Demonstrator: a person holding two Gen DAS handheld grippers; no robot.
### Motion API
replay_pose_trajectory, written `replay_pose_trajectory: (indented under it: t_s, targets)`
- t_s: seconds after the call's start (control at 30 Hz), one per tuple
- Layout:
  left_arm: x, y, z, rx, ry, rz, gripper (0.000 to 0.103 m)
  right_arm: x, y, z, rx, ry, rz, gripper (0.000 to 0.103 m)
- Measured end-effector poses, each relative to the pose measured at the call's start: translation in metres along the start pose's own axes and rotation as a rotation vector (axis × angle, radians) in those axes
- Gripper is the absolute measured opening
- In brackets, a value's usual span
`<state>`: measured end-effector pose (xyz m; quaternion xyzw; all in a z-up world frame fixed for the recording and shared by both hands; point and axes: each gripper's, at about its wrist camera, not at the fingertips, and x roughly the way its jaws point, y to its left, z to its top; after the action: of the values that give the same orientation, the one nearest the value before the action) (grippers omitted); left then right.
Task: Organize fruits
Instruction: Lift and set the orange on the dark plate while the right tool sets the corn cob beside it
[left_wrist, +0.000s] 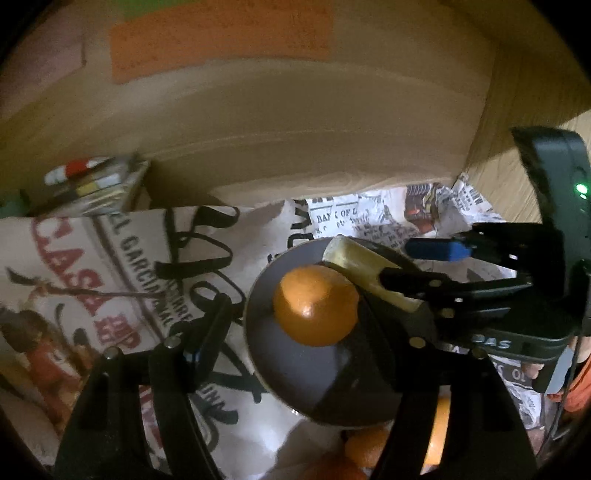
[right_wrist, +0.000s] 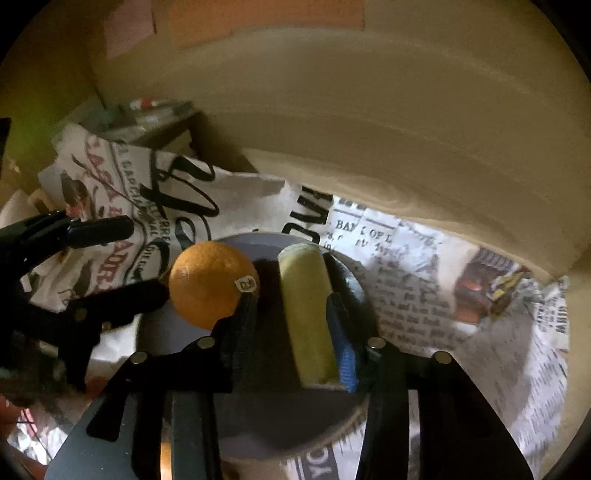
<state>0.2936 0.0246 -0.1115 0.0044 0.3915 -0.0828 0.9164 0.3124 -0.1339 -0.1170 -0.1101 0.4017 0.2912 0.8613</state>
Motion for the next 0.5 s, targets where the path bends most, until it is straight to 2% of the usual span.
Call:
replay_pose_trajectory:
  t_s: [0.17,0.27,0.5]
  targets:
    - [-0.025,0.006,-0.009,-0.029,-0.026,0.003,0.076,-0.032,0.009,-0.008,0.005,-0.075,-0.01,0.043]
    - [-0.04,0.007,-0.02,-0.034,-0.036,0.011,0.077,-0.05,0.019,-0.016,0.002,-0.114,-0.008,0.05]
    - [-0.071,0.002,-0.054,-0.035,-0.053,0.013,0.083,-0.074,0.048,-0.043,-0.007,-0.141,0.004,0.056]
